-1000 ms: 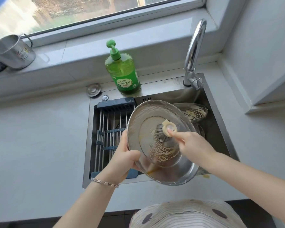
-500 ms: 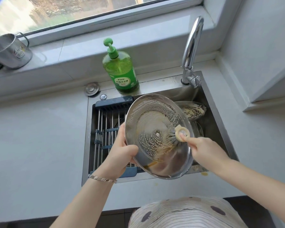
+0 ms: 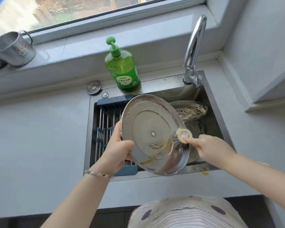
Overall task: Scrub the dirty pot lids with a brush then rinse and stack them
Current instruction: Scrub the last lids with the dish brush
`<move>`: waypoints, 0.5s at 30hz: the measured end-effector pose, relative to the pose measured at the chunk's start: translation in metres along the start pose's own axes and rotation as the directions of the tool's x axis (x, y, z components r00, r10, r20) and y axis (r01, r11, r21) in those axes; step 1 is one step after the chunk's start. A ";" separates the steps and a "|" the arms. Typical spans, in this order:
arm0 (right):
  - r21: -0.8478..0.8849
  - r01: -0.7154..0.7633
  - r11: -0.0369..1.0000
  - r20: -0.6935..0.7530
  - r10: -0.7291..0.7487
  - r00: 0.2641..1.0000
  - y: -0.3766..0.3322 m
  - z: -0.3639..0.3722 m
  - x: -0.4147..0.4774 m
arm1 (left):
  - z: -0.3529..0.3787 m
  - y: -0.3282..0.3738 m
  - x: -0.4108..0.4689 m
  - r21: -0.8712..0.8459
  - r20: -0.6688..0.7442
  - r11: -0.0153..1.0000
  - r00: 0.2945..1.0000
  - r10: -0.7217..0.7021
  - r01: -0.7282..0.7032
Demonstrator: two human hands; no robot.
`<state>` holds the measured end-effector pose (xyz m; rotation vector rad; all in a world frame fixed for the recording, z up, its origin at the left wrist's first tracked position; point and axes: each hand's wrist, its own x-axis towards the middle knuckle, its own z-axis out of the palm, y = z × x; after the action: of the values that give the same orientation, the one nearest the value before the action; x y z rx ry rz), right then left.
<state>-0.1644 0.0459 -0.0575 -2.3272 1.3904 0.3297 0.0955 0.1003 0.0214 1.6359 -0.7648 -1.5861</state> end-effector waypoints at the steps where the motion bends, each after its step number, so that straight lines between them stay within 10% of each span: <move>1: 0.039 0.044 0.998 0.056 -0.046 0.997 -0.003 0.004 -0.007 | -0.001 0.002 0.001 -0.003 -0.025 1.000 1.000 -0.002 0.002; 7: 0.529 0.283 0.800 0.099 -0.390 0.916 -0.033 0.016 -0.032 | 0.007 -0.008 0.005 0.021 -0.114 0.997 0.991 -0.072 0.075; 12: 0.431 0.112 0.895 0.098 -0.169 0.981 -0.008 0.018 -0.022 | 0.003 0.000 0.006 -0.077 -0.153 0.997 0.988 -0.018 0.007; 15: 0.452 0.232 0.861 0.080 -0.299 0.951 -0.032 0.017 -0.033 | 0.010 0.000 0.010 0.000 -0.229 0.999 0.972 0.052 -0.053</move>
<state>-0.1518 0.0925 -0.0525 -2.0320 0.9346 0.0881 0.0860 0.0917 0.0160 1.7433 -0.6750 -1.3327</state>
